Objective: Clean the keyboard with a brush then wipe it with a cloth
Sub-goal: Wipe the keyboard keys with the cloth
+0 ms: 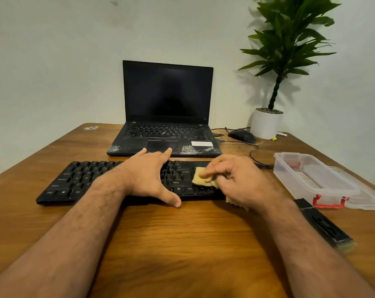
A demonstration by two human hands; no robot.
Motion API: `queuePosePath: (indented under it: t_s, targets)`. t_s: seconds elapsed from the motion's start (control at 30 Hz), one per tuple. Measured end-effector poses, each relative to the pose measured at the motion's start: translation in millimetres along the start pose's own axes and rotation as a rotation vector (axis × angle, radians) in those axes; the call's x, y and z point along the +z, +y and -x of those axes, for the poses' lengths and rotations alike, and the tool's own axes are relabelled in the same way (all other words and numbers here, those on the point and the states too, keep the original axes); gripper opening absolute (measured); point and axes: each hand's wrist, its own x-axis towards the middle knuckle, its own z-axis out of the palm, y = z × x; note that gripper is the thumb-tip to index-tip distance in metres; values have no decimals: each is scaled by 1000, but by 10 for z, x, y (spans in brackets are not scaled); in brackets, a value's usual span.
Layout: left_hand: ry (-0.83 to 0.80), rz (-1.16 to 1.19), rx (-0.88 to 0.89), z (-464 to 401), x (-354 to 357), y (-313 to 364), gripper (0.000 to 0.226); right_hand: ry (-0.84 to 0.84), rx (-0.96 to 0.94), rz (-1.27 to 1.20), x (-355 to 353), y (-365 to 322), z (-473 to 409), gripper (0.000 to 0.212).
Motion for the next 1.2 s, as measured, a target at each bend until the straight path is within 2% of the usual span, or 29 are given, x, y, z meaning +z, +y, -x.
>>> queuePosePath:
  t_s: [0.1,0.2,0.3,0.37,0.43,0.63,0.77,0.83,0.93,1.0,1.1,1.2]
  targets:
    - [-6,-1,-5,-3,-7,10,157,-42,-47,67,72,-34,-27,40]
    - [-9,17,-4,7,-3,-3,161,61,88,37,-28,36,5,29]
    - [-1,14,1,8,6,-16,164,150,96,-8,-72,130,28,30]
    - [-4,5,1,1,13,-12,163,77,12,-90,-10,76,26,38]
    - [-11,1,1,-9,11,-9,164,-15,-57,-73,69,17,22,41]
    - [2,20,9,-4,6,0,159,130,68,50,-57,176,15,25]
    - [-28,6,7,-5,-11,8,165,-13,-43,65,85,7,-38,41]
    - [-30,18,2,-10,-11,8,165,27,33,118,109,11,-96,40]
    - [-16,32,0,-3,-4,10,157,182,280,167,5,74,-98,33]
    - [-20,18,4,1,-2,9,154,201,286,132,-56,137,-58,31]
    - [-22,-14,6,-11,-1,-4,153,125,237,-3,-86,137,8,34]
    - [-21,-19,5,-20,2,-6,153,166,309,108,-60,185,-81,31]
